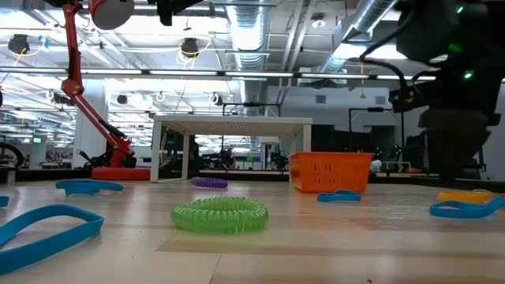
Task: Pick & Place Office Desk Supplies
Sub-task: Put the yellow spring keychain into the orange bin
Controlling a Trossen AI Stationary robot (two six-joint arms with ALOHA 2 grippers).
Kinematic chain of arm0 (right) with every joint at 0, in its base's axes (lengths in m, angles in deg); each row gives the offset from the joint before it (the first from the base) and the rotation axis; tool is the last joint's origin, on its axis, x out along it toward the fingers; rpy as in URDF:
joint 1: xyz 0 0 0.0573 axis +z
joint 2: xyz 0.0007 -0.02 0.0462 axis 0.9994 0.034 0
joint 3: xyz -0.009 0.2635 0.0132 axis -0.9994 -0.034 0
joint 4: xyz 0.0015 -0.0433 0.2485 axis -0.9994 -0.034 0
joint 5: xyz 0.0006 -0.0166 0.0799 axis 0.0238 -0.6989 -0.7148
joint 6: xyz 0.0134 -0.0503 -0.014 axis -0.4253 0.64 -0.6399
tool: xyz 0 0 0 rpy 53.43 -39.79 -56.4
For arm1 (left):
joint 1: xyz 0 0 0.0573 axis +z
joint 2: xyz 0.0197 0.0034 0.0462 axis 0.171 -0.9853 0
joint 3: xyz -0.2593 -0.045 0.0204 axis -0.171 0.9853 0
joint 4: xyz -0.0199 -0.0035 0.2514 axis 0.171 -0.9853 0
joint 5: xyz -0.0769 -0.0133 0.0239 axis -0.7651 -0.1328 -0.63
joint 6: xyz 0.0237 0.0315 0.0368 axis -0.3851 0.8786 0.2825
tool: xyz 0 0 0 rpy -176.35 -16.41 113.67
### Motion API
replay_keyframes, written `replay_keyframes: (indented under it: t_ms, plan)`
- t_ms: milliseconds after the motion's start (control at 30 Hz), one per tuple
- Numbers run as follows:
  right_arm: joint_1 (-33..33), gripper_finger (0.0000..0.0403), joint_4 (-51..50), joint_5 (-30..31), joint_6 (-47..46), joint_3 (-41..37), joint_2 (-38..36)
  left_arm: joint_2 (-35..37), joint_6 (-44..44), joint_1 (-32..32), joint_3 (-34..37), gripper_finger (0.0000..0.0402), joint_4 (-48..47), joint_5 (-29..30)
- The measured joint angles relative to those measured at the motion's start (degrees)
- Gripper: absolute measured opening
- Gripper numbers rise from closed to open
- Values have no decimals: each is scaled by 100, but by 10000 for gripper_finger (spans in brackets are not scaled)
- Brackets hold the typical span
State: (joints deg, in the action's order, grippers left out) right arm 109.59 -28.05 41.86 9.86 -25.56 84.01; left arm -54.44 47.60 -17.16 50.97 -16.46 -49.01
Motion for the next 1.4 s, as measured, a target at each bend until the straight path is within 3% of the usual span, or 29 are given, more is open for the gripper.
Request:
replay_keyframes:
  t_ms: [333, 667, 1067, 1200, 1400]
  plan:
    - [657, 169, 58, -164, -650, 2, -107, -2, 0, 0, 0, 182, 4, 0]
    - [627, 168, 88, -5, -583, -4, -46, -2, -24, 0, 0, 182, 15, 0]
    - [540, 163, 915, 23, -421, -723, -63, -2, -24, 0, 0, 182, 19, -2]
    - [538, 124, 1045, 19, -327, -726, -57, -2, -24, 0, 0, 182, 37, 0]
    - [592, 16, 1234, 39, -116, -723, -54, -2, -24, 0, 0, 182, 42, 0]
